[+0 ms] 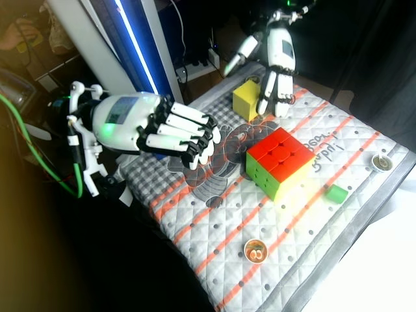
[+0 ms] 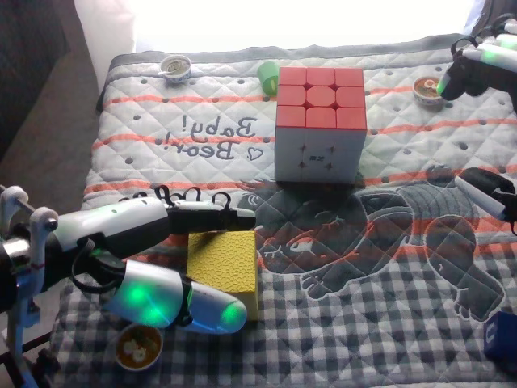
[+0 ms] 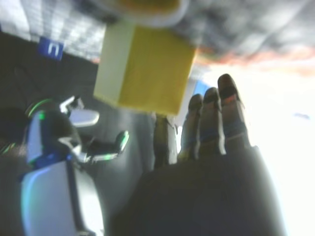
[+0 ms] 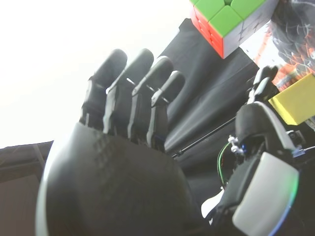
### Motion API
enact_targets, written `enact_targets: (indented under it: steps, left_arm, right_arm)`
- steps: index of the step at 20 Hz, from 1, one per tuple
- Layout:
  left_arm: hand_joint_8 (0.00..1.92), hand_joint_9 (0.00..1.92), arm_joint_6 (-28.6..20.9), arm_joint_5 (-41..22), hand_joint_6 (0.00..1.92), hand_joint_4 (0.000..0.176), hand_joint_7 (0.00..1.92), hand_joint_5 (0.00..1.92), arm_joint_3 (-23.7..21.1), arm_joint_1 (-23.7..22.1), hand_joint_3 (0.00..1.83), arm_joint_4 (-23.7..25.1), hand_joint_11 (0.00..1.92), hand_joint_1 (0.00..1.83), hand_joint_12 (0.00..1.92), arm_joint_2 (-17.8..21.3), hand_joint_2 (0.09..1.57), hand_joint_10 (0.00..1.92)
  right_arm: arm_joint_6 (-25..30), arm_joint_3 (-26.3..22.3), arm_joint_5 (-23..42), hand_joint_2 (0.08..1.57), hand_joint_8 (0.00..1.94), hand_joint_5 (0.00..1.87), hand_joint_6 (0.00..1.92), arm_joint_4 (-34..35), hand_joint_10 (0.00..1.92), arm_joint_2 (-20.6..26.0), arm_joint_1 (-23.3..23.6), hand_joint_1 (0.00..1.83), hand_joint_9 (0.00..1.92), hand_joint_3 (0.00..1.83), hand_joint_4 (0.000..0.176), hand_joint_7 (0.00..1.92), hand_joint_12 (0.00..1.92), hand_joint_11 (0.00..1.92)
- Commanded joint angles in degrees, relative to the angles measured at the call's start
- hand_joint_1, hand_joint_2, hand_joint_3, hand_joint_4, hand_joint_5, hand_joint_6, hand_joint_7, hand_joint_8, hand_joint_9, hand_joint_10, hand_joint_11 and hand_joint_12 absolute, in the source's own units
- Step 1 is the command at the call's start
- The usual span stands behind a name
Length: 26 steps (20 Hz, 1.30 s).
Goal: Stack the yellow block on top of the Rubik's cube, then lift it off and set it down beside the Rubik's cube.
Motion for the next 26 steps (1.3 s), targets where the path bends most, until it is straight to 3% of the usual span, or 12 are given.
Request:
enact_targets:
  steps: [1,5,6,7,8,10,11,13,14,17,22,26]
  left_arm:
    - [0.00,0.00,-0.29,3.08,0.00,0.176,0.03,0.25,0.42,-0.43,0.01,1.18,0.00,0.53,0.35,-0.70,0.87,0.00]
    - [0.00,0.00,0.00,0.76,0.01,0.159,0.06,0.34,1.24,-0.43,0.02,1.18,0.00,0.62,0.42,-1.32,0.94,0.00]
    - [0.01,0.00,0.55,0.35,0.03,0.079,0.11,0.52,1.28,-0.46,0.01,1.18,0.00,0.74,0.48,-1.49,1.02,0.00]
    - [0.01,0.00,0.69,0.24,0.03,0.079,0.11,0.52,1.28,-0.47,0.01,1.18,0.00,0.74,0.48,-1.54,1.02,0.00]
    - [0.01,0.02,1.01,-0.11,0.05,0.040,0.15,0.65,1.28,-0.51,0.02,1.18,0.00,0.79,0.52,-1.67,1.08,0.00]
    - [0.01,0.03,1.30,-0.41,0.07,0.005,0.18,0.78,1.24,-0.54,0.02,1.18,0.00,0.88,0.41,-1.79,1.16,0.01]
    - [0.01,0.07,1.30,-0.24,1.00,0.048,0.23,0.81,1.20,-0.51,0.01,1.18,0.00,0.97,0.61,-1.80,1.19,0.02]
    - [0.04,0.18,1.28,1.26,1.31,0.029,0.36,0.76,1.19,-0.28,0.01,1.18,0.00,0.98,0.83,-1.78,1.23,0.07]
    - [0.06,0.24,1.28,3.11,1.35,0.000,0.45,0.74,1.23,-0.14,0.00,0.23,0.00,1.00,0.91,-1.72,1.25,0.10]
    - [0.10,0.31,1.28,9.74,1.35,0.000,0.57,0.74,1.00,0.20,0.00,-2.88,0.00,1.03,1.26,-0.73,1.25,0.28]
    - [0.14,0.18,0.97,22.93,1.29,0.000,0.63,0.77,-0.80,-0.06,0.00,-5.35,0.00,1.07,1.60,1.76,1.23,0.97]
    - [0.25,0.13,0.31,29.84,1.28,0.000,0.62,0.79,-0.16,-2.59,0.00,-5.51,0.00,1.04,1.64,1.96,1.22,1.07]
  right_arm:
    - [-0.04,0.27,7.36,0.62,1.11,0.43,1.02,-0.38,1.38,-0.13,0.88,0.80,0.41,0.78,0.000,0.57,1.88,0.07]
    - [0.08,0.27,7.38,0.70,1.11,0.43,1.03,-0.41,1.36,-0.13,1.06,0.83,0.44,0.68,0.000,0.58,1.84,0.14]
    - [0.30,0.29,7.39,0.74,1.14,0.44,1.05,-0.42,1.38,-0.13,1.09,0.82,0.46,0.65,0.000,0.59,1.80,0.22]
    - [0.38,0.31,7.39,0.74,1.14,0.44,1.05,-0.42,1.38,-0.13,1.09,0.82,0.46,0.65,0.000,0.59,1.80,0.22]
    - [0.50,0.36,7.40,0.76,1.18,0.43,1.06,-0.42,1.41,-0.13,1.08,0.84,0.45,0.64,0.000,0.57,1.81,0.22]
    - [0.52,0.37,7.42,0.76,1.19,0.43,1.06,-0.43,1.41,-0.13,1.08,0.91,0.44,0.64,0.000,0.55,1.80,0.21]
    - [0.55,0.37,7.44,0.76,1.25,0.42,1.10,-0.43,1.46,-0.13,1.08,0.97,0.43,0.65,0.000,0.54,1.83,0.21]
    - [0.65,0.37,7.48,0.75,1.28,0.42,1.14,-0.43,1.47,-0.13,1.07,0.97,0.44,0.68,0.000,0.52,1.85,0.21]
    - [0.68,0.37,7.50,0.76,1.25,0.42,1.12,-0.42,1.45,-0.12,1.07,1.01,0.43,0.67,0.000,0.52,1.84,0.20]
    - [0.70,0.37,7.57,0.76,1.19,0.47,1.06,-0.40,1.40,-0.12,0.97,1.01,0.48,0.65,0.000,0.58,1.80,0.26]
    - [0.72,0.38,7.68,0.80,1.17,0.50,1.04,-0.38,1.41,-0.13,0.89,0.92,0.51,0.61,0.000,0.63,1.81,0.27]
    - [0.72,0.47,7.71,0.82,1.12,0.50,1.02,-0.35,1.35,-0.15,0.77,0.94,0.50,0.56,0.000,0.64,1.78,0.25]
